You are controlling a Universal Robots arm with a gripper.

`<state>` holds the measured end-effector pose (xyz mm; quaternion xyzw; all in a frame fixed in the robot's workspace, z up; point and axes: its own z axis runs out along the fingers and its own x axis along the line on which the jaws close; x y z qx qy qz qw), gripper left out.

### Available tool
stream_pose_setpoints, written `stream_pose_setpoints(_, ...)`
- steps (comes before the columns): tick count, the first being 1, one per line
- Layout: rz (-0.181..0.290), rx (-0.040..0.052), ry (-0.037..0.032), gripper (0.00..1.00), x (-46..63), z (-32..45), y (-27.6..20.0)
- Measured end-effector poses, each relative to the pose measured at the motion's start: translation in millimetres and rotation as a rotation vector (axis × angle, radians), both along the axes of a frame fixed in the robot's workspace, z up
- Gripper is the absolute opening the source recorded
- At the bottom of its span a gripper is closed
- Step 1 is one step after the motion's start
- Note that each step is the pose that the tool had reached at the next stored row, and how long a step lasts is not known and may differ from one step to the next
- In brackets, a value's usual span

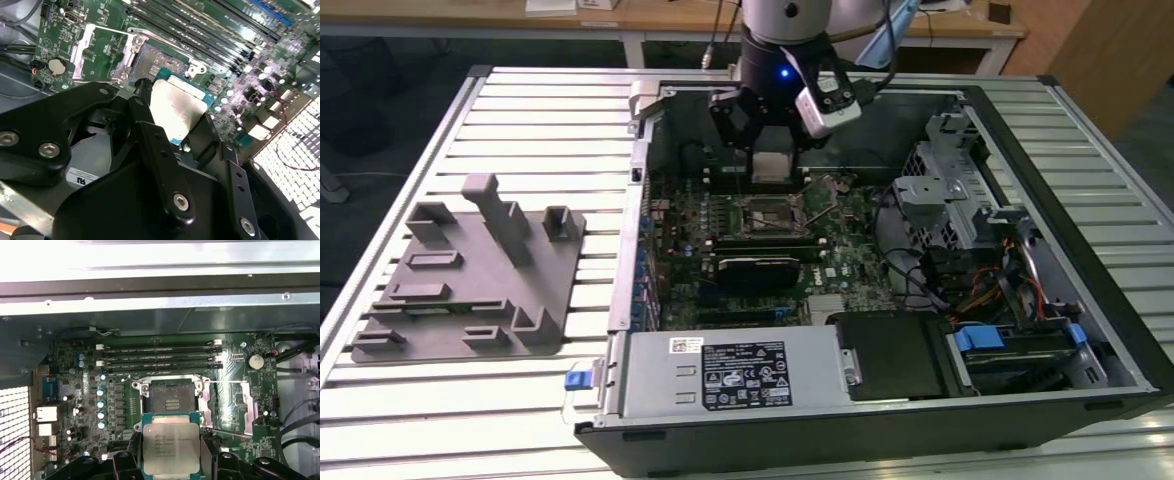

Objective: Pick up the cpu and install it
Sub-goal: 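Pick up the cpu and move it towards the insertion slot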

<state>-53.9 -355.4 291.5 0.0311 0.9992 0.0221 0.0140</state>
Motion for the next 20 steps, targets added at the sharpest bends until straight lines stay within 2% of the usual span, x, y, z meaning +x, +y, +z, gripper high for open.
stream_pose_setpoints(7, 0.003, 0.0001, -0.0005, 0.55, 4.4, -4.5, 5.8)
stream_pose_setpoints(16, 0.008, 0.0001, -0.0100, 0.55, 4.5, -13.1, 13.1)
stream_pose_setpoints(20, 0.012, 0.0001, -0.0106, 0.55, 6.0, -16.0, 14.5)
